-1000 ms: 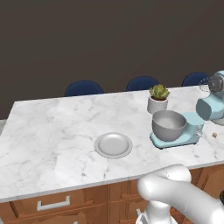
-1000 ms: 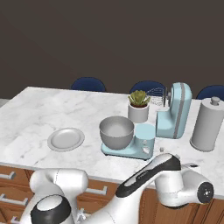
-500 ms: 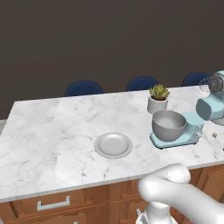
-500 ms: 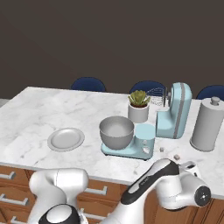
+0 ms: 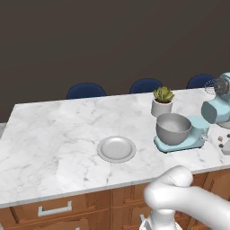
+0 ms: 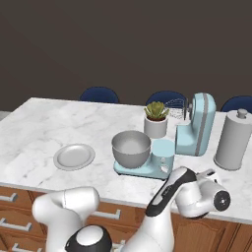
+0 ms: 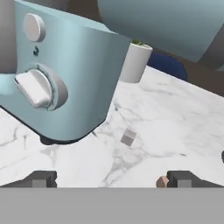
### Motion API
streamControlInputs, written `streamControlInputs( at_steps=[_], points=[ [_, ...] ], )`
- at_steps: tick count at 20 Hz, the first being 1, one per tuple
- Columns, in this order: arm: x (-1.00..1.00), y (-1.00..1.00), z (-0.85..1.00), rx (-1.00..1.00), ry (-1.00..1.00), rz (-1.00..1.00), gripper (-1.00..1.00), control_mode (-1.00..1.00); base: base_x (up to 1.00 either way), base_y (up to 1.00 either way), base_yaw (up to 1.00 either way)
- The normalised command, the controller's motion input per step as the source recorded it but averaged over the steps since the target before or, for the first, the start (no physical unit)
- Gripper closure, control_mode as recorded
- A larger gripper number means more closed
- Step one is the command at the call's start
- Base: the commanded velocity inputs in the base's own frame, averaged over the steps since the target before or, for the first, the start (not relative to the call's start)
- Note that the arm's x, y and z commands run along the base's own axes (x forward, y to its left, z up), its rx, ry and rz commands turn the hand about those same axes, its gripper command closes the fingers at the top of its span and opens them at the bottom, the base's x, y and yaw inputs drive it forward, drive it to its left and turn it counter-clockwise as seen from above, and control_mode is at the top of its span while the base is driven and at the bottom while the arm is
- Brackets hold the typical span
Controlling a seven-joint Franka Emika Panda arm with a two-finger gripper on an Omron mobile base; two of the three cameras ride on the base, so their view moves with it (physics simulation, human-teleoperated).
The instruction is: Add butter and sugar cubes to the stand mixer bowl and then turn on the stand mixer to begin making frosting.
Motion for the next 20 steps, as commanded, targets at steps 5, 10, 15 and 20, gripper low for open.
streamControlInputs(
  at_steps=[5,10,15,20],
  points=[
    [0.28,-0.46,-0.06,0.0,-0.02,0.13,-1.0,-1.0,0.0,0.0,0.0],
    [0.22,-0.4,-0.13,0.0,0.0,0.11,-1.0,-1.0,0.0,0.0,0.0],
    [0.23,-0.18,-0.25,0.0,0.04,0.1,-1.0,-1.0,0.0,0.0,0.0],
    [0.11,-0.01,-0.29,-0.02,0.1,0.03,-1.0,-1.0,0.0,0.0,0.0]
  ],
)
